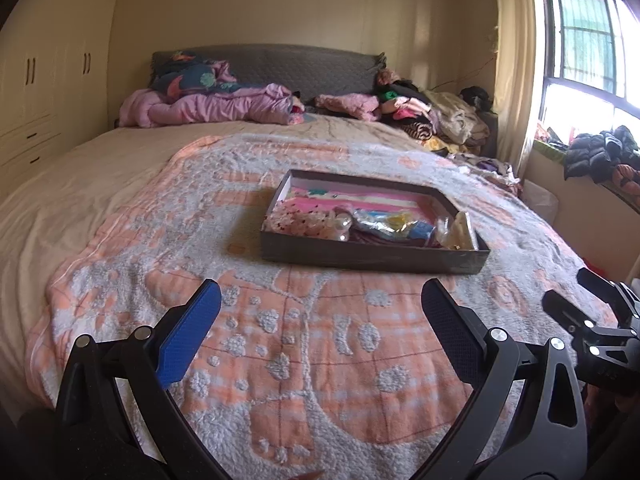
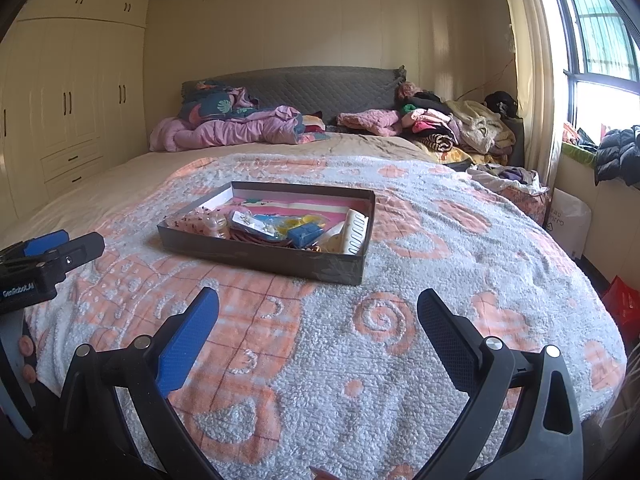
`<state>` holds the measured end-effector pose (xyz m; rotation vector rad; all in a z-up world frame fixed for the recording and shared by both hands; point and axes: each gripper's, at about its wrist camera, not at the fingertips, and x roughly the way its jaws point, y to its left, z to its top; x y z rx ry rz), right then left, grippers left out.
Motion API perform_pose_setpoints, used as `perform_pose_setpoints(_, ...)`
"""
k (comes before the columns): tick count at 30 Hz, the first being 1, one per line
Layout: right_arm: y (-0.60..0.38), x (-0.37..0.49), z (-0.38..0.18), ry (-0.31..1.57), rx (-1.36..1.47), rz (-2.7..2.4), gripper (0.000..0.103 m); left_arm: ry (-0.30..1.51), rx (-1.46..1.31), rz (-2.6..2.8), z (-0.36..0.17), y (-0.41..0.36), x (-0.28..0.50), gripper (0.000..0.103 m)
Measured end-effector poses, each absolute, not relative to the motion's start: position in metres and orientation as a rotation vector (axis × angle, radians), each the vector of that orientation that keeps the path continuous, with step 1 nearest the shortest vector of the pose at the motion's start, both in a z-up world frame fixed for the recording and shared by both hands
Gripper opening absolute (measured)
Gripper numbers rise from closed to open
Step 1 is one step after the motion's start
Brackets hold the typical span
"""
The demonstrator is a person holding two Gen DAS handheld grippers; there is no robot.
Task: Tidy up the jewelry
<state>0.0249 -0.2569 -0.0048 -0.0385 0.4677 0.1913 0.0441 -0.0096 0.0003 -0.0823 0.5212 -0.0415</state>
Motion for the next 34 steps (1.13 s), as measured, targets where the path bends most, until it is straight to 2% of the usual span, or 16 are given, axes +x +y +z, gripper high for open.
perform_pose_setpoints(16,-0.261,0.029,-0.011,0.475,-0.035,0.178,0.097,0.442,-0.079,-0.05,0.008,-0.009,0.033,0.092)
perform_pose_setpoints(34,-0.264,0.03,-0.012,0.478,-0.03,0.175,0.097,0.498,-0.093,-0.049,0.002,-0.006,0.042,0.092)
